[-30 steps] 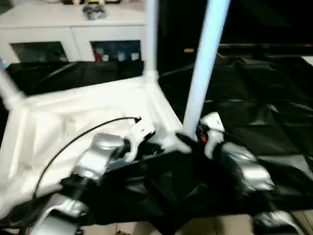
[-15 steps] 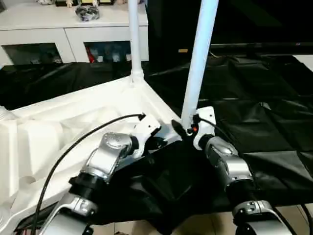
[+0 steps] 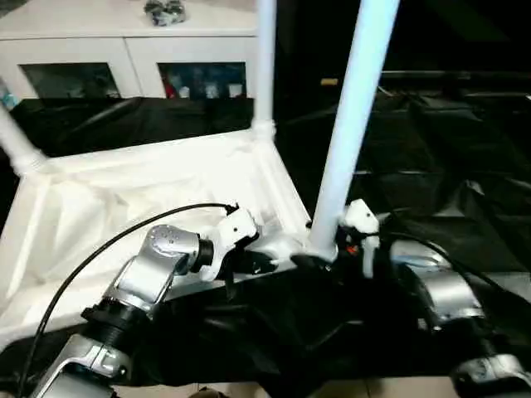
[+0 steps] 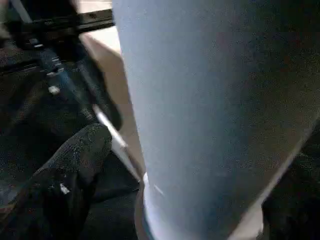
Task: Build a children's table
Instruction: Rotate leg to tighten
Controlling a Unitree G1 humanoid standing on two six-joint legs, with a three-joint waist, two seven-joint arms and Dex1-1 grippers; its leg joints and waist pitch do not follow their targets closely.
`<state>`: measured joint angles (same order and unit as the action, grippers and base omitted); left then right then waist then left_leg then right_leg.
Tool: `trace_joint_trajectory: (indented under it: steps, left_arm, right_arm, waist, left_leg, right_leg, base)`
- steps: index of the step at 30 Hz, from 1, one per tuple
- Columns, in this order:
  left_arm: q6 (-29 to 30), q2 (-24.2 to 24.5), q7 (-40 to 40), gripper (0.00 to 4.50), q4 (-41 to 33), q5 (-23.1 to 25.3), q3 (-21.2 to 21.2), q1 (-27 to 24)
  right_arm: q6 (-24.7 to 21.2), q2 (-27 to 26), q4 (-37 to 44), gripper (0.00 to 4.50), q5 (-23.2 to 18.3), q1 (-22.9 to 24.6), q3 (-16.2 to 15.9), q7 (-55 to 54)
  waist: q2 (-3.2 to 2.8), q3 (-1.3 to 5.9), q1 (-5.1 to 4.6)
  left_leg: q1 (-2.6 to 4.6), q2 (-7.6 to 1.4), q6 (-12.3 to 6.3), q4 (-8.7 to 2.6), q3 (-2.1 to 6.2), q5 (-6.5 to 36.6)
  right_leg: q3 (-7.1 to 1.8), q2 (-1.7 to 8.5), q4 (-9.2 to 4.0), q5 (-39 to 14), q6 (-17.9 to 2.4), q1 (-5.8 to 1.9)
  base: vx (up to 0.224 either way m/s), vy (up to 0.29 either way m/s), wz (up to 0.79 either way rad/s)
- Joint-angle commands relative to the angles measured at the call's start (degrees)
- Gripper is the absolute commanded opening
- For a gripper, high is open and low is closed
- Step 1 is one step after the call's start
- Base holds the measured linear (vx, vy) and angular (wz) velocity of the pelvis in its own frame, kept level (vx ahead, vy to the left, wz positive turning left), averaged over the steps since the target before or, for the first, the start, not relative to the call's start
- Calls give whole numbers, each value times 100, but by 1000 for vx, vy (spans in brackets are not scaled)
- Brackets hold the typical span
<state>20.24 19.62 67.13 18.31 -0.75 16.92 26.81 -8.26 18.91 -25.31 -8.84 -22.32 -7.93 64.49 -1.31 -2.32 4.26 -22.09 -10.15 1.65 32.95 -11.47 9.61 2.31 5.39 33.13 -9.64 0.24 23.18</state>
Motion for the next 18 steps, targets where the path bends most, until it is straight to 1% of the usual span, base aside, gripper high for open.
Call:
trace_joint_trajectory:
  steps: [1,2,3,4,5,6,7,10,11,12,13,14,16,18]
  left_arm:
    - [-193,-121,90,0,-207,-325,14,170]
    - [-184,-77,180,0,-194,-371,35,178]
    - [-184,-64,207,0,-188,-384,41,180]
    - [-196,-58,238,0,-155,-389,41,194]
    - [-214,-62,252,0,-110,-382,38,214]
    - [-220,-69,254,0,-87,-376,38,227]
    - [-222,-73,257,0,-75,-374,38,234]
    - [-210,-59,333,0,-92,-379,20,234]
    - [-210,-57,346,0,-94,-376,16,233]
    - [-210,-57,346,0,-94,-376,16,233]
    - [-218,-49,359,0,-91,-379,16,228]
    - [-229,-26,379,0,-100,-392,17,205]
    - [-234,-13,390,0,-105,-400,16,194]
    - [-253,4,414,0,-92,-396,23,182]
  right_arm:
    - [-260,6,108,427,-55,199,-543,589]
    - [-363,71,223,408,-122,241,-589,747]
    - [-394,85,265,406,-147,255,-602,792]
    - [-464,121,342,400,-182,277,-629,862]
    - [-505,145,403,400,-202,299,-658,914]
    - [-498,146,409,380,-199,306,-667,921]
    - [-495,141,410,371,-196,311,-673,921]
    - [-591,109,517,352,-210,358,-667,926]
    - [-627,106,551,341,-228,370,-665,932]
    - [-627,106,551,341,-228,370,-665,932]
    - [-663,110,583,331,-255,388,-672,942]
    - [-698,112,617,319,-265,415,-686,941]
    - [-716,111,635,308,-266,424,-693,935]
    - [-753,111,655,291,-276,422,-689,921]
  waist:
    - [49,322,3]
    - [55,307,29]
    - [54,305,40]
    - [40,303,50]
    - [44,310,56]
    - [30,308,63]
    - [38,305,59]
    - [41,311,63]
    - [38,318,61]
    - [40,317,59]
    - [50,320,65]
    - [21,321,66]
    - [36,328,65]
    - [26,331,65]
  left_leg:
    - [143,-312,-408,-382,93,1350]
    - [167,-316,-301,-397,93,1577]
    - [169,-321,-267,-404,96,1628]
    - [167,-317,-205,-417,104,1698]
    - [172,-321,-176,-418,109,1707]
    - [190,-319,-132,-419,105,1754]
    - [187,-317,-94,-425,109,1813]
    - [172,-311,-68,-431,121,1768]
    - [169,-309,-71,-425,122,1729]
    - [164,-310,-77,-428,123,1713]
    - [167,-310,-89,-420,118,1688]
    - [168,-310,-89,-420,122,1671]
    - [167,-308,-106,-411,114,1622]
    - [165,-307,-127,-407,111,1565]
  right_leg:
    - [-154,255,-312,-1125,-1404,-227]
    - [-164,256,-344,-1454,-1327,-207]
    - [-169,262,-348,-1546,-1296,-203]
    - [-171,260,-363,-1669,-1238,-200]
    - [-172,268,-361,-1683,-1225,-199]
    - [-176,261,-375,-1685,-1211,-177]
    - [-178,265,-374,-1719,-1207,-176]
    - [-177,271,-374,-1731,-1160,-194]
    - [-174,270,-364,-1662,-1176,-195]
    - [-172,267,-360,-1633,-1180,-197]
    - [-173,272,-357,-1593,-1201,-195]
    - [-173,273,-353,-1571,-1207,-198]
    - [-172,265,-346,-1467,-1229,-200]
    - [-167,260,-334,-1351,-1279,-206]
  base:
    - [0,0,0]
    - [0,0,0]
    - [0,0,0]
    - [0,0,0]
    - [0,0,0]
    - [0,0,0]
    - [0,0,0]
    - [0,0,0]
    - [0,0,0]
    - [0,0,0]
    - [0,0,0]
    - [0,0,0]
    - [0,0,0]
    - [0,0,0]
